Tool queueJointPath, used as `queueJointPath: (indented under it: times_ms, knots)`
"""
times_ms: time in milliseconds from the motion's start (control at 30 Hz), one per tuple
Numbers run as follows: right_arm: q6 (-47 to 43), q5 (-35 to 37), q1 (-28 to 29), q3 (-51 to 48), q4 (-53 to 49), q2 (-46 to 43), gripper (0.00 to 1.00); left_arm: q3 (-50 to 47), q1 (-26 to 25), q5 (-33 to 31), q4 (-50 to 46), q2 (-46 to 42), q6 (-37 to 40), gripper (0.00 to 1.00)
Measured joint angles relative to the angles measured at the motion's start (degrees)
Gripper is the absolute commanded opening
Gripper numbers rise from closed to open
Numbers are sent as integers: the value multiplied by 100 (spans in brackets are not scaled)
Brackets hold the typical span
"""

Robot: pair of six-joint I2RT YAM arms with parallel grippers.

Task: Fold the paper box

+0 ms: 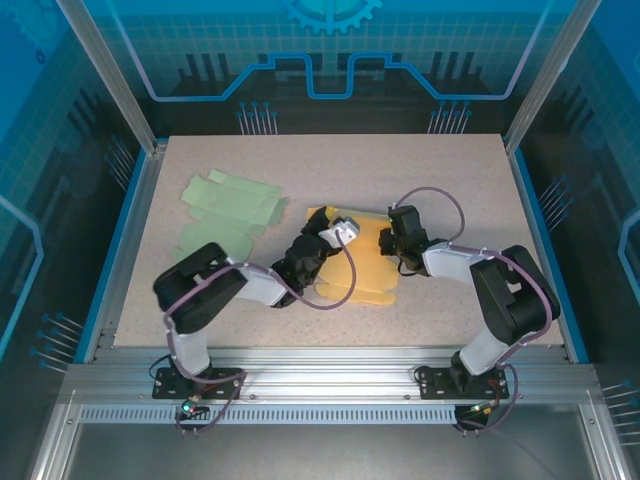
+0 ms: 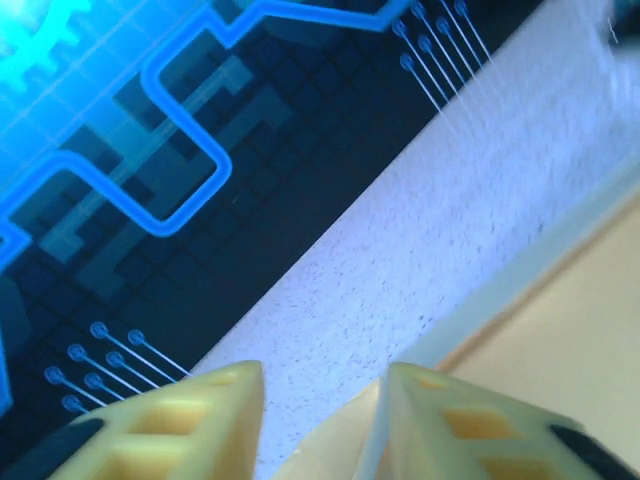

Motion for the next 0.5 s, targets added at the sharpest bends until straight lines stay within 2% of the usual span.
queueJointPath:
  times_ms: [133,367,500]
  knots:
    - [96,26,2,227,-511,0,16,-79,0,286,-824,-1036,-1040,98]
    - [166,-92,96,905,-2236,-68,12,4,61,662,-2787,-2490,-2706,99]
    - [85,-295,114,1344,-3390,-225,8,310,426,1012,-4022,-2855,-3654,99]
